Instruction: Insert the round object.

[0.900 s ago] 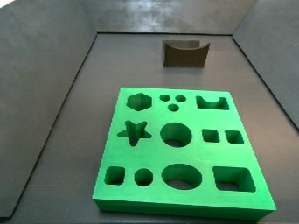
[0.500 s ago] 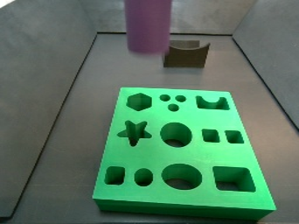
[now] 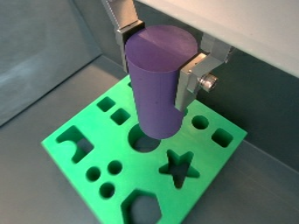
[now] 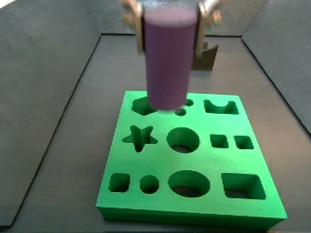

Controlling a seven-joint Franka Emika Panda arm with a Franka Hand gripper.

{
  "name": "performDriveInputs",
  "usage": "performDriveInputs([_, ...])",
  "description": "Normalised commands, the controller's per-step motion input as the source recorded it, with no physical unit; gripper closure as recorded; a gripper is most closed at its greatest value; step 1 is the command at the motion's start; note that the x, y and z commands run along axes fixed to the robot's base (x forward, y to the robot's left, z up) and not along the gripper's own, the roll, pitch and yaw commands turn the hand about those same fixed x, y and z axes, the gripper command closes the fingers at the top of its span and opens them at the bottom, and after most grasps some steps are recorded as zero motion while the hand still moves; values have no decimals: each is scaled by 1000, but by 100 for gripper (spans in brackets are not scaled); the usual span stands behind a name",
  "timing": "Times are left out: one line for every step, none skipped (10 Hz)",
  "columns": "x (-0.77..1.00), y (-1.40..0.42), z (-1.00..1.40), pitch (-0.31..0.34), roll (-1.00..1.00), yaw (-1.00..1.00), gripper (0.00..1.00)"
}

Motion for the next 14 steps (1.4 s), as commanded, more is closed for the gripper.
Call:
performDriveInputs([657,-209,-757,20,253,-80,100])
performDriveInputs([694,-86,-560,71,337,-63,100])
performDriveInputs([680,0,-554,144,284,0,100])
performDriveInputs([351,29,-320,107,81,-66,100])
performDriveInputs([77,74,-211,51,0,-63,100])
performDriveInputs([0,160,-217,39,0,-29,100])
performDriveInputs([277,189,-317,70,36,0,100])
performDriveInputs([26,66,-303,37,0,-34,100])
performDriveInputs([0,0,-380,0,-110,-83,100])
performDriveInputs([26,-6,-411,0,-177,-103,100])
performDriveInputs([0,-17,-343,0,-130,-123,100])
performDriveInputs([111,0,-546,0,-26,-54,100])
performDriveInputs([197,-74,-1000,-24,19,-6,100])
performDriveInputs([226,-143,-1000,-53,49,0,100])
